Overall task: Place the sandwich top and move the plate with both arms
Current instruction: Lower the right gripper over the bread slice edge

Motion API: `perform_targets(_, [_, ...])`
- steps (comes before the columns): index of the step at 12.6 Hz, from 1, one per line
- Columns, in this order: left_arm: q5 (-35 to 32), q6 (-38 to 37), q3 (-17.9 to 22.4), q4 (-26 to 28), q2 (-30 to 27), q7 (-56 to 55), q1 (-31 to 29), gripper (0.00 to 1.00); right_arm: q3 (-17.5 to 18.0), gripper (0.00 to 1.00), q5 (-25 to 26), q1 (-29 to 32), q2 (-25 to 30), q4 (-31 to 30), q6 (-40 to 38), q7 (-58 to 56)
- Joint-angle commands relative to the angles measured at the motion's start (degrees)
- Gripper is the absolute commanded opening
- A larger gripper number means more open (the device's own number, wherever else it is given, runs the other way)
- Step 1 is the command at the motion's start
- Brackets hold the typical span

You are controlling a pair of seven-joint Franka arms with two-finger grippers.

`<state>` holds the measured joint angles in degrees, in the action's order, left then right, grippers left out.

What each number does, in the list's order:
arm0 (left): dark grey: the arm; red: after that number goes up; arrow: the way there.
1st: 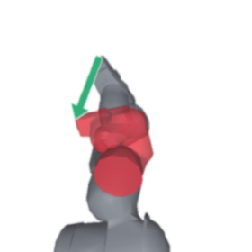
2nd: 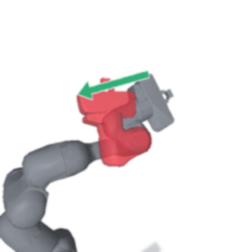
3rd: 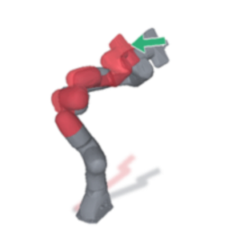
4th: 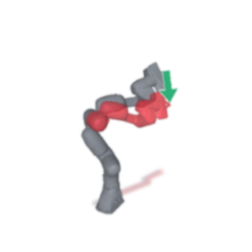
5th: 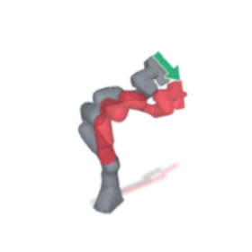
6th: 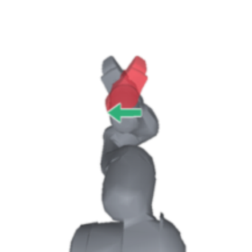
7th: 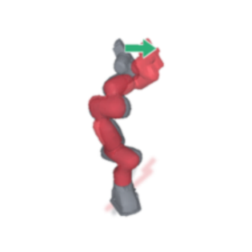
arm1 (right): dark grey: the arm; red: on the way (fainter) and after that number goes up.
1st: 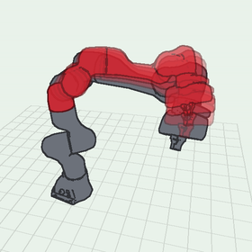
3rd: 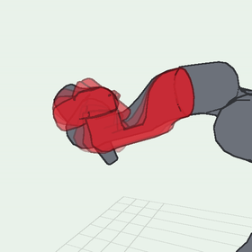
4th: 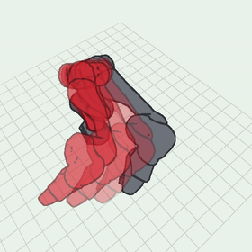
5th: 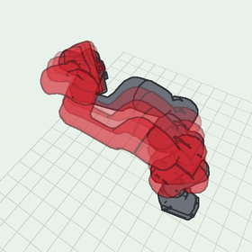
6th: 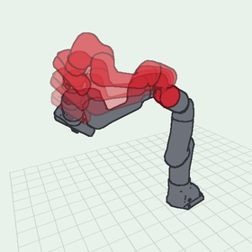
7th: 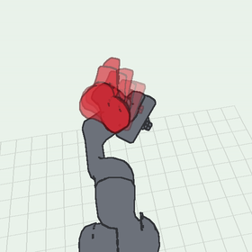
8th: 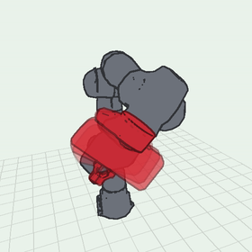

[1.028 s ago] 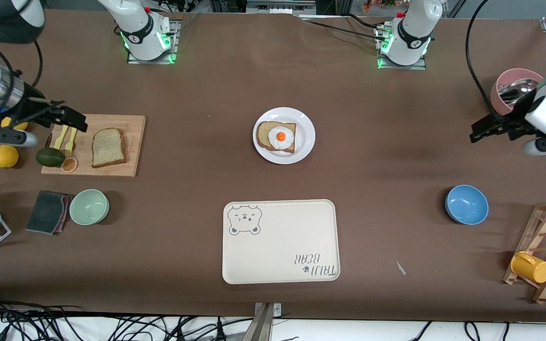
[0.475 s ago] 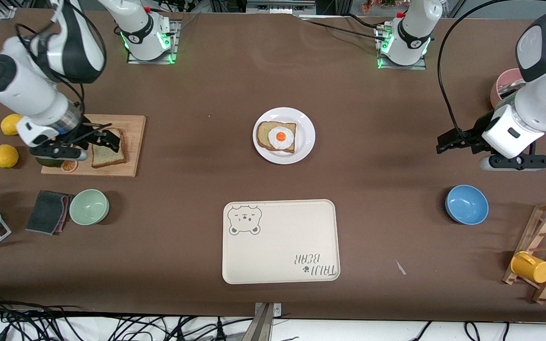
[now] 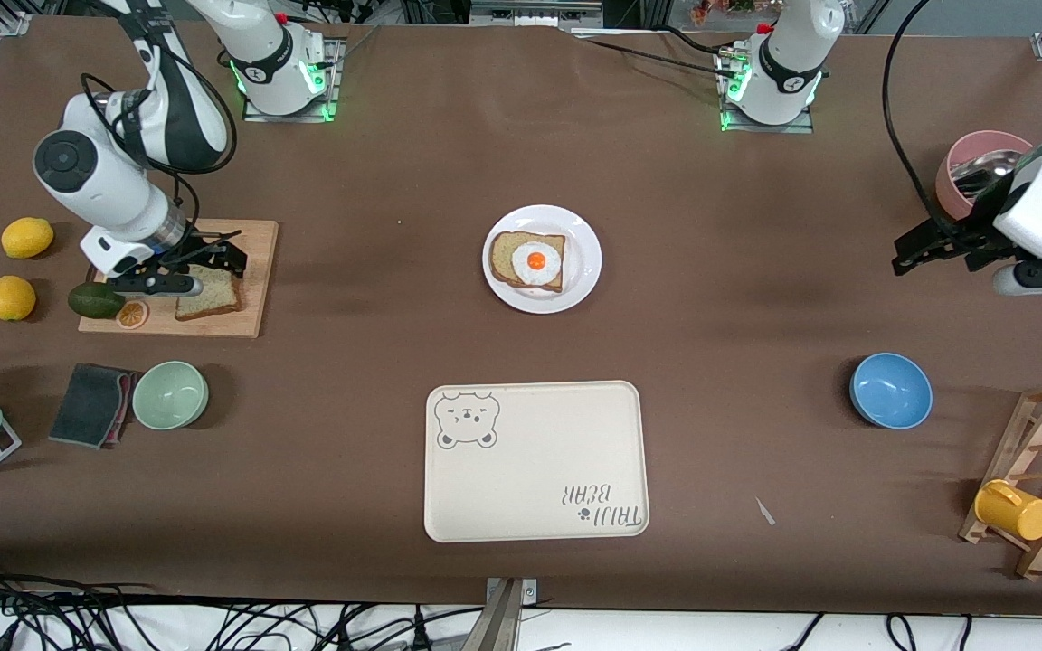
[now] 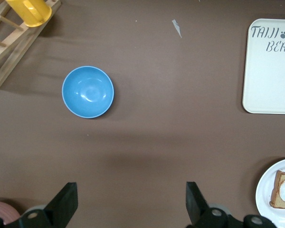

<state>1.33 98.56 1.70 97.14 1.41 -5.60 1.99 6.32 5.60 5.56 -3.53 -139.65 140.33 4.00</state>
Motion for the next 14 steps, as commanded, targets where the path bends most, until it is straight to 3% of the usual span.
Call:
perform_targets(1, [-2.0, -0.6, -0.3, 0.7, -1.0, -0.4, -1.2, 1.0, -0.2, 0.91, 1.4, 0.2, -2.3, -1.8, 1.6, -0.5])
perform_targets(5, [-2.5, 0.8, -0.2, 0.8, -0.4, -0.3, -1.9, 1.0, -2.2, 0.76, 5.7, 0.2, -6.6, -1.7, 5.0, 0.5])
perform_targets(10, [-2.5, 0.8, -0.3, 0.8, -0.4, -0.3, -1.9, 1.0, -2.3, 0.68, 9.3, 0.2, -9.4, -1.5, 7.7, 0.5])
perform_targets(12, [-2.5, 0.8, -0.3, 0.8, -0.4, -0.3, -1.9, 1.0, -2.3, 0.6, 10.7, 0.2, -9.4, -1.4, 7.7, 0.7])
perform_targets(14, [-2.5, 0.6, -0.3, 0.8, -0.5, -0.4, -1.9, 1.0, -2.3, 0.46, 10.7, 0.2, -9.5, -1.3, 7.7, 0.7])
